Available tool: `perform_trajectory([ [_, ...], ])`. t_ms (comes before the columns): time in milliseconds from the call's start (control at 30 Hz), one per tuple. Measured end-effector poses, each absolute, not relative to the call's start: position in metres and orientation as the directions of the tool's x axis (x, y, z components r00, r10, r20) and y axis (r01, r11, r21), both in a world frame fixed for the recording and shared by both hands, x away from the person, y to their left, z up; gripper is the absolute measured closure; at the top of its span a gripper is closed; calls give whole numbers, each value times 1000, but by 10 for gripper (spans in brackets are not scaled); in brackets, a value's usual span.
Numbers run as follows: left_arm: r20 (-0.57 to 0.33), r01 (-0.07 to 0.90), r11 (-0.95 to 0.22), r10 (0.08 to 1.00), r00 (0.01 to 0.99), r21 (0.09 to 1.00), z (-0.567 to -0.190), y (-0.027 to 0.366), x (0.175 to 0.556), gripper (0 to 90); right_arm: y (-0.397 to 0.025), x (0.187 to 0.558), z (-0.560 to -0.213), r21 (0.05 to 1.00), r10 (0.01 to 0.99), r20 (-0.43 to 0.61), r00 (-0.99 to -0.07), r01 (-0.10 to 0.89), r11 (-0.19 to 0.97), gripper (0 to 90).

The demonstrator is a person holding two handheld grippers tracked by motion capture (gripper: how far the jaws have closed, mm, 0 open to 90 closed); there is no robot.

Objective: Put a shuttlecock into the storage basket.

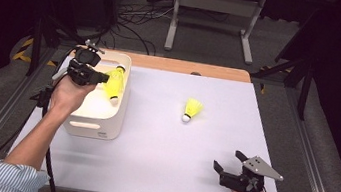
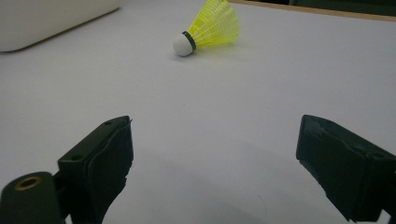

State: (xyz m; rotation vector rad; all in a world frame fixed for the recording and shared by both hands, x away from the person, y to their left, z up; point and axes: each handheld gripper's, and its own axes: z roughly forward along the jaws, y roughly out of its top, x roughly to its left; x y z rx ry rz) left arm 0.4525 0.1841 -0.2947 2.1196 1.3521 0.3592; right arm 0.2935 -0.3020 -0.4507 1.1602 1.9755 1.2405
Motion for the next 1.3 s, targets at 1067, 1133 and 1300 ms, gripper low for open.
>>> perform_trajectory([
  [1067,-24,796,-278,939,344,537,-329,205,476,895,-301,294,-451,896,869,0,-495,385,219,112],
  [1133,-24,801,-279,939,343,530,-332,206,476,895,-301,294,-451,896,868,0,-496,386,220,112],
  [1300,-30,818,-263,946,323,511,-338,210,481,894,-301,294,-451,896,869,0,-496,387,220,112],
])
